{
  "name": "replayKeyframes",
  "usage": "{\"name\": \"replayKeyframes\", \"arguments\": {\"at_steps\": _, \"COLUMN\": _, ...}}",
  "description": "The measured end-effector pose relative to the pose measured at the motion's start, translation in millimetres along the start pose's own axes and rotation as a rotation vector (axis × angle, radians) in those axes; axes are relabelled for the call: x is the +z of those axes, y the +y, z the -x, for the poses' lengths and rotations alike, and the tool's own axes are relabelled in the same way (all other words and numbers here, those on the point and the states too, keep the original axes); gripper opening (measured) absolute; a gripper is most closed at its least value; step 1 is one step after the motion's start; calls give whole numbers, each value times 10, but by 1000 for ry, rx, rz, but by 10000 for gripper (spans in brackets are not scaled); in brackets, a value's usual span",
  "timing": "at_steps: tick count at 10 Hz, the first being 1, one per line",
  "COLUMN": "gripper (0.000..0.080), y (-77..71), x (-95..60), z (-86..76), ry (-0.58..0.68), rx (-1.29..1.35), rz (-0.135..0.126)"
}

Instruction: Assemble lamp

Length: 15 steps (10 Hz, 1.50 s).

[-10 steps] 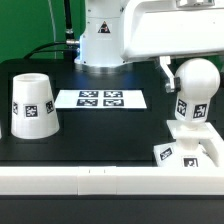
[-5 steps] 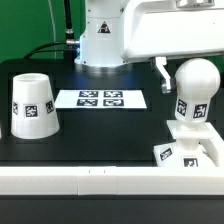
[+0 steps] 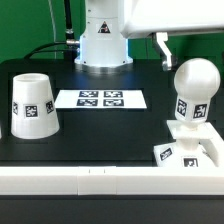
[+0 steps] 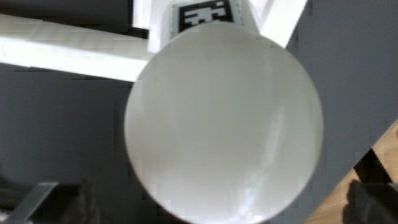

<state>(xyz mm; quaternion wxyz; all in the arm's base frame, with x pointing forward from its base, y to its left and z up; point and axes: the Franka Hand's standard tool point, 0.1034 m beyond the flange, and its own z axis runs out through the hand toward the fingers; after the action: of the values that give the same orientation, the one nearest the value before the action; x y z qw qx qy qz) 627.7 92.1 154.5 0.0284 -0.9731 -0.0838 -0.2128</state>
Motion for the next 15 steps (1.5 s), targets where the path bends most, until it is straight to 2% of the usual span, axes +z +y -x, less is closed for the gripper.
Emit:
{"name": "replayKeyframes", "arguments": {"at_steps": 4, "gripper": 699, "y": -7, "x": 21, "z": 38, "ry": -35, "rx": 0, "rz": -4}}
{"name": "replayKeyframes", "arguments": {"at_steps": 5, "gripper": 699, "y": 21, "x": 67, "z": 59, "ry": -32, "rx": -3, "rz": -1}}
{"name": "replayKeyframes", "arguments": {"at_steps": 6, "gripper": 699, "y": 15, "x": 114, "z": 147, "ry": -99, "rx": -3, "rz": -8}}
{"name": "replayKeyframes", "arguments": {"at_steps": 10, "gripper": 699, "y": -12, "x": 168, "z": 207, "ry": -398, "rx": -4, "rz": -45}}
{"name": "replayKeyframes", "arguments": {"at_steps": 12, "gripper": 699, "y": -22, "x": 188, "z": 215, "ry": -469, "rx": -4, "rz": -55}}
{"name": "replayKeyframes", "arguments": {"at_steps": 15, "gripper": 699, "y": 1, "x": 201, "z": 186, "ry": -460, "rx": -3, "rz": -54}}
